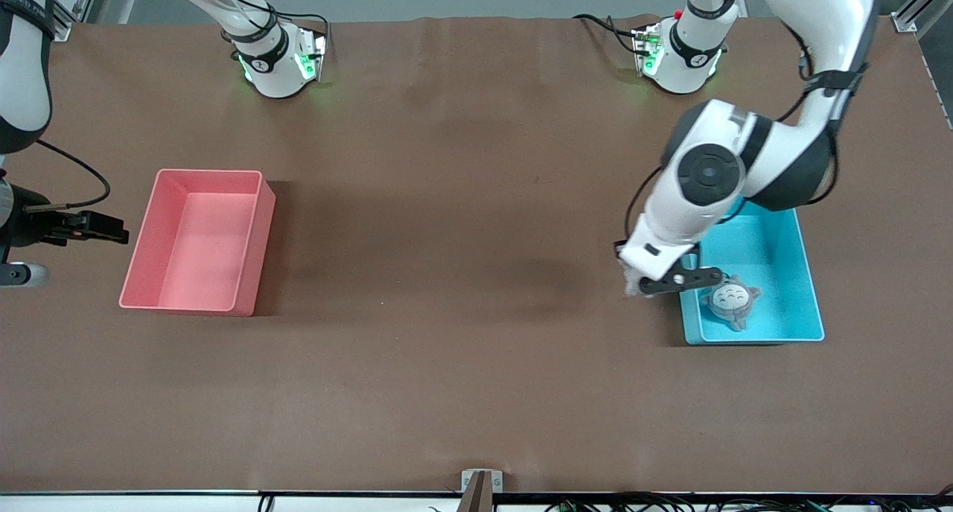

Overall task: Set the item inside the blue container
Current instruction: 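Carry the face plush to the cyan box while the right gripper retracts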

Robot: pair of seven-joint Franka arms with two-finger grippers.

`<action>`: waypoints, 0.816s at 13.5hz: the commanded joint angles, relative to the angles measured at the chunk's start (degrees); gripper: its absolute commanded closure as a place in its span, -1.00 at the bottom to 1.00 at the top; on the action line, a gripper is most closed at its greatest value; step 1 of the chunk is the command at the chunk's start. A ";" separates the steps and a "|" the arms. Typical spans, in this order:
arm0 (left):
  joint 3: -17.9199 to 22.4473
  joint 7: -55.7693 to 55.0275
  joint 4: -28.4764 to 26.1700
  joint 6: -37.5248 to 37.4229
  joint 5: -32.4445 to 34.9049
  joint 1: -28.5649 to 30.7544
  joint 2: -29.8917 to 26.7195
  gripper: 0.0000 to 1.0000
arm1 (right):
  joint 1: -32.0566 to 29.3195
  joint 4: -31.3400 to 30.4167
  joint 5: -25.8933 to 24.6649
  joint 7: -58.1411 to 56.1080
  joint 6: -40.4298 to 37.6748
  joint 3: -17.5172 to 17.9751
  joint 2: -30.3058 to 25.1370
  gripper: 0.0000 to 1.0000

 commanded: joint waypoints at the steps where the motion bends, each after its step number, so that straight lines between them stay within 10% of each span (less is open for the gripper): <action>1: -3.43 8.83 -5.56 0.72 0.34 10.13 -3.92 0.50 | -0.38 -8.04 -0.25 -0.96 2.19 0.56 -7.16 -1.00; 6: -11.70 21.41 -10.83 3.34 0.42 28.51 -3.92 0.50 | -0.20 -13.67 -0.34 -1.76 2.54 0.65 -13.84 -1.00; 11: -11.53 25.99 -18.47 15.12 1.21 33.10 -2.70 0.50 | 0.93 -15.97 -0.34 -1.76 2.20 0.82 -17.89 -1.00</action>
